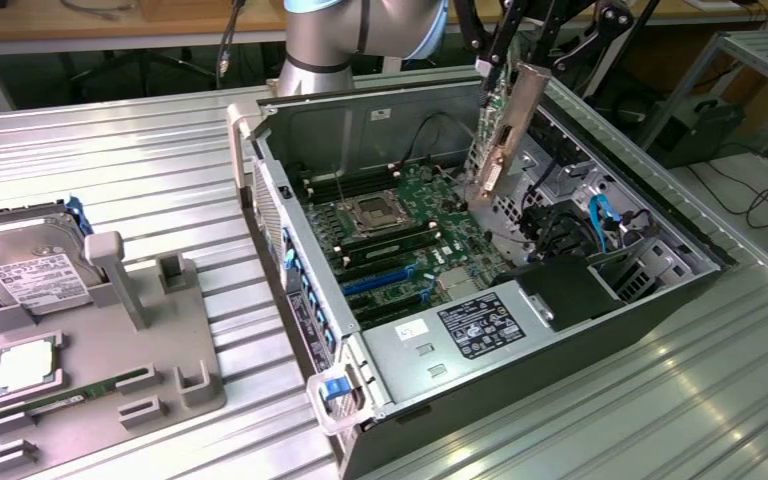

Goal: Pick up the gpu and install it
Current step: 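Insert the gpu into the slot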

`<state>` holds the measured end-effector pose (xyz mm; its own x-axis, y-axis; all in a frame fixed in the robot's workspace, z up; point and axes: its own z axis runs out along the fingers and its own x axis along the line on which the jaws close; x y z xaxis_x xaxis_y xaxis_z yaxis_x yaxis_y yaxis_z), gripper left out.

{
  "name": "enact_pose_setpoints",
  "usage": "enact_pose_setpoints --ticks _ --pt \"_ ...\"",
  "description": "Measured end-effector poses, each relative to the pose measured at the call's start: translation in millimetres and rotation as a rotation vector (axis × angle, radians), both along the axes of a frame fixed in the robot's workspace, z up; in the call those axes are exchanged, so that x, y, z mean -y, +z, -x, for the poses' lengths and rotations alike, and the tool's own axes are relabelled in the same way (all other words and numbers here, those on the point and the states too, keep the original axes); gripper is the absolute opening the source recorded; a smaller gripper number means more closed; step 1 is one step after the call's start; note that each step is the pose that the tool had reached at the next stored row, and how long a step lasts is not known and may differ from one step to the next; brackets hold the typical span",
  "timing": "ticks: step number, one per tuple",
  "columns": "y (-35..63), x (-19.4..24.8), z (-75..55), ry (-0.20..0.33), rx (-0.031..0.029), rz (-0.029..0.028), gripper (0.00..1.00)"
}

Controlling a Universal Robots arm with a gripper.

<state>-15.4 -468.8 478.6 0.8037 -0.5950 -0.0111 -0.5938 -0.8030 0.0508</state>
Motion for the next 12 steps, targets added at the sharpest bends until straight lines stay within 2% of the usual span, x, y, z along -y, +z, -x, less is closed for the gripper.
enact_pose_setpoints --ticks 12 --pt "0.1 0.0 0.0 0.143 -0.0001 0.0001 0.28"
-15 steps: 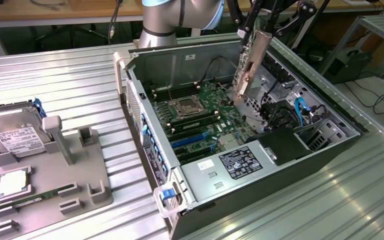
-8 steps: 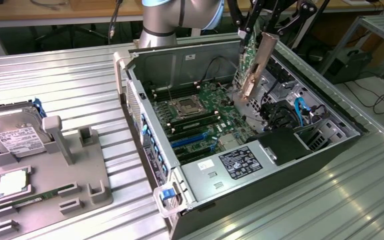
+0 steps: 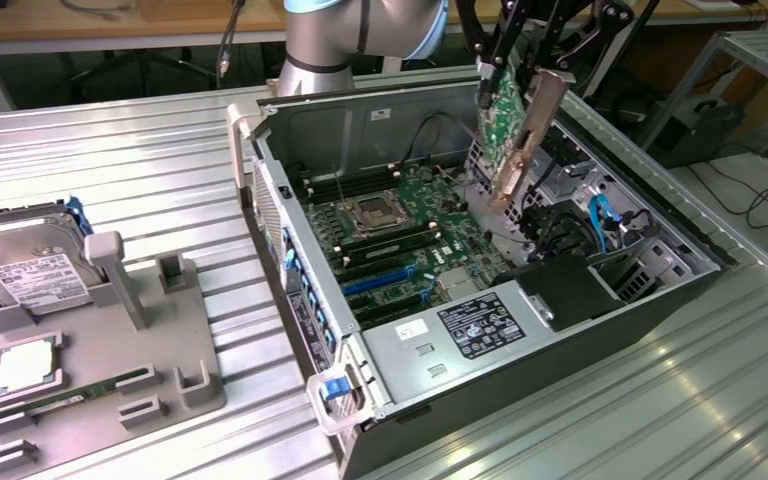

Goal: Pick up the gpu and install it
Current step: 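Insert the gpu into the slot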

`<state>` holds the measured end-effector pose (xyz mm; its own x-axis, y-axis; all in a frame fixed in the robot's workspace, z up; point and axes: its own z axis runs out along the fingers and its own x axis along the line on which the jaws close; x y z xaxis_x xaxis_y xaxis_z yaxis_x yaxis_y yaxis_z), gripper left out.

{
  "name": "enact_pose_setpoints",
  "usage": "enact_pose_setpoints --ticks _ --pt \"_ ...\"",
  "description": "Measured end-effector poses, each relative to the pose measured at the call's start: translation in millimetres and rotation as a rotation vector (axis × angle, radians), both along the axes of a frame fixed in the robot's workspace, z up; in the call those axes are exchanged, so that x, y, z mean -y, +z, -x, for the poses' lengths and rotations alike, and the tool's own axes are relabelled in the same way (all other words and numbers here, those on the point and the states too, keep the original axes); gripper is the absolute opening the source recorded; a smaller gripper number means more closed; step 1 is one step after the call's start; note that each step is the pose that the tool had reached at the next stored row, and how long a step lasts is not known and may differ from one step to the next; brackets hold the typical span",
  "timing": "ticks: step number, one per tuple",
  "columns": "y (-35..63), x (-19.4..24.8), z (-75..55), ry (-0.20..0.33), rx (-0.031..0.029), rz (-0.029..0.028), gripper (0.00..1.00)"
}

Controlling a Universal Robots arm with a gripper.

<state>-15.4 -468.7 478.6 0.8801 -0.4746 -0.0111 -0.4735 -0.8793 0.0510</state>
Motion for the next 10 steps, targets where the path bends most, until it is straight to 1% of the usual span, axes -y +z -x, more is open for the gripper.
enact_pose_setpoints --ticks 4,9,10 --pt "0.0 0.0 0.0 0.054 0.0000 0.0001 0.28" --pt "0.0 0.0 0.0 0.104 0.0000 0.0000 0.28" --pt "-0.2 0.0 0.0 0.105 0.0003 0.0000 0.28"
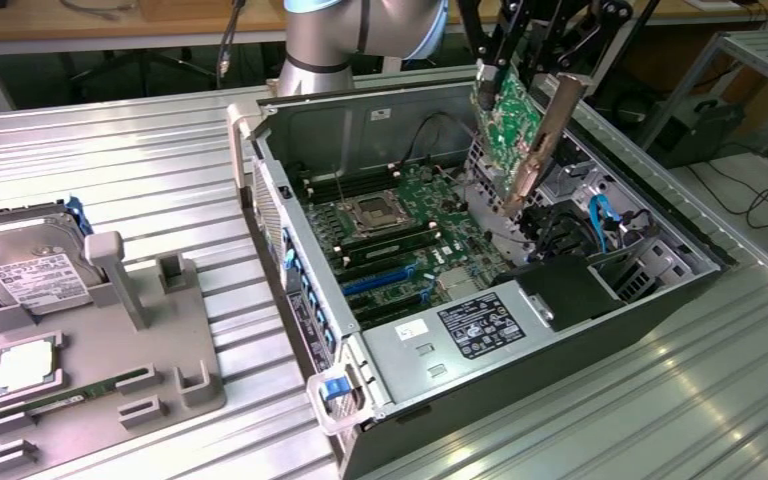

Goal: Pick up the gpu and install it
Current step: 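Insert the gpu into the slot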

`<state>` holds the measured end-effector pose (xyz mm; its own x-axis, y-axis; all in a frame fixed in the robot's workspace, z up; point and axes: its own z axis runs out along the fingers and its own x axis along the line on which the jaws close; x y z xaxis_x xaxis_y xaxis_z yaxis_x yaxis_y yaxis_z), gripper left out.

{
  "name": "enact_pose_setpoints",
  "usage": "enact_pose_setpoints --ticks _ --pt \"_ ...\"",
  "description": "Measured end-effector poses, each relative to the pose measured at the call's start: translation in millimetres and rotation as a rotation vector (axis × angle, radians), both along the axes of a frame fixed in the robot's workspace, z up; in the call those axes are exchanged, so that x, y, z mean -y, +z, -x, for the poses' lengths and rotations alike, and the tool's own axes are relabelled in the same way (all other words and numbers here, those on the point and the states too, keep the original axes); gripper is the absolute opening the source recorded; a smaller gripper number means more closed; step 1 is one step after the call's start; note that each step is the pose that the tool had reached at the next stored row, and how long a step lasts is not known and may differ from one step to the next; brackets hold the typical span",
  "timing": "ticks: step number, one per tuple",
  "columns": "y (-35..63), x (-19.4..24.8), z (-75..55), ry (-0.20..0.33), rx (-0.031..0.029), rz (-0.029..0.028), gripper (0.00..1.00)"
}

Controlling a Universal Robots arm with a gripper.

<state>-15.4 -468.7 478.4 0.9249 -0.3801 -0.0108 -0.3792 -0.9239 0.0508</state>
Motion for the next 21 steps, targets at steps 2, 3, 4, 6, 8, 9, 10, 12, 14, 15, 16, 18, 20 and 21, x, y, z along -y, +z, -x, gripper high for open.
enact_pose_setpoints --ticks 2,3,4,6,8,9,10,12,14,15,16,18,20,21 --pt "-0.6 0.0 0.0 -0.013 0.0004 0.0001 0.28" --pt "-0.9 0.0 0.1 -0.027 0.0004 0.0003 0.28" --pt "-1.5 0.0 0.1 -0.043 0.0004 0.0002 0.28" --pt "-3.9 0.0 0.0 -0.103 0.0004 0.0002 0.28" --pt "-5.3 0.0 0.0 -0.136 0.0004 0.0001 0.28" --pt "-6.3 0.0 0.0 -0.159 0.0004 0.0002 0.28" --pt "-6.9 0.0 0.0 -0.175 0.0004 0.0002 0.28" --pt "-8.6 0.0 0.0 -0.208 0.0004 0.0002 0.28" --pt "-10.4 0.0 0.0 -0.242 0.0003 0.0001 0.28" --pt "-11.1 0.0 0.0 -0.258 0.0003 0.0002 0.28" --pt "-12.2 0.0 0.0 -0.278 0.0003 0.0002 0.28" --pt "-14.2 0.0 0.0 -0.315 0.0003 0.0002 0.28" --pt "-16.5 0.0 0.0 -0.357 0.0003 0.0002 0.28" --pt "-17.5 0.0 0.0 -0.376 0.0003 0.0002 0.28"
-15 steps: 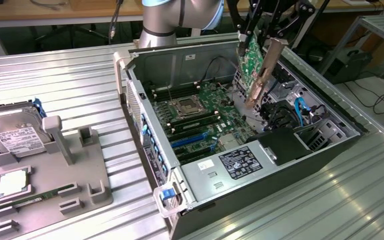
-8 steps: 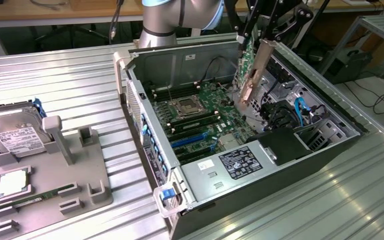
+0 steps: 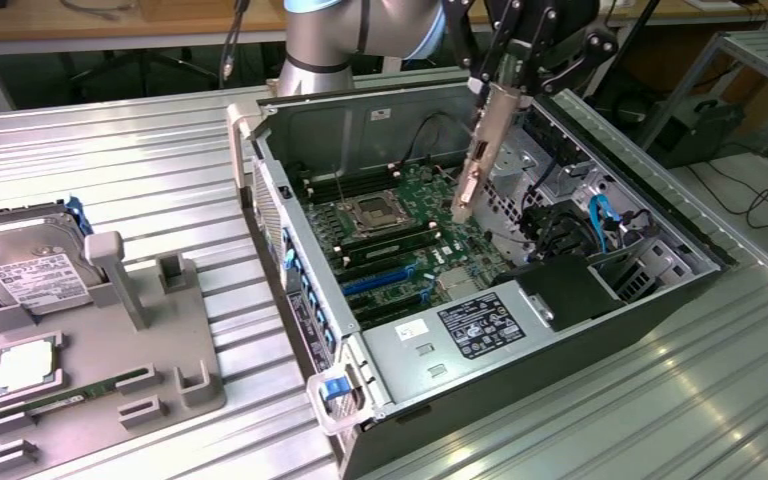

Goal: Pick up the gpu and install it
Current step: 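Insert the gpu into the slot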

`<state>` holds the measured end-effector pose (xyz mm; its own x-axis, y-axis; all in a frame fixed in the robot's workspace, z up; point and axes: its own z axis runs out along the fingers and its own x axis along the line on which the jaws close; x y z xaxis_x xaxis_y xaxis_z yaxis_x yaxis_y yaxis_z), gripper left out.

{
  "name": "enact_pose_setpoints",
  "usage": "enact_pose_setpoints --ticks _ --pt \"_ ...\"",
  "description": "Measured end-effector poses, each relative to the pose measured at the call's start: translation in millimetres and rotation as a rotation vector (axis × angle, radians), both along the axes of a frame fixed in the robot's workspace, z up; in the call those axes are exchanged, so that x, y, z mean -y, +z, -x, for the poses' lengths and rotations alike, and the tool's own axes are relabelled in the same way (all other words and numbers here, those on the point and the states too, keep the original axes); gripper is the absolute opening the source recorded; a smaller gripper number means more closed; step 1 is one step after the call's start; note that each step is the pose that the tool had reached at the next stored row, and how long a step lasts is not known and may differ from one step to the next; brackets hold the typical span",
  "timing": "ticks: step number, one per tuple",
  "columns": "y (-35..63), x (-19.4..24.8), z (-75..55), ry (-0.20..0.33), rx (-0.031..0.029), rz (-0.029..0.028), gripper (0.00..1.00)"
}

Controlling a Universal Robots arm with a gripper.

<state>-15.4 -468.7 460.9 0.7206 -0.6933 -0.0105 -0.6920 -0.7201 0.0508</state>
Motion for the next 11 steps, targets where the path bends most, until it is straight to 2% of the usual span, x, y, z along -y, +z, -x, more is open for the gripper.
enact_pose_setpoints --ticks 11 --pt "-10.4 0.0 0.0 -0.202 0.0000 0.0000 0.28"
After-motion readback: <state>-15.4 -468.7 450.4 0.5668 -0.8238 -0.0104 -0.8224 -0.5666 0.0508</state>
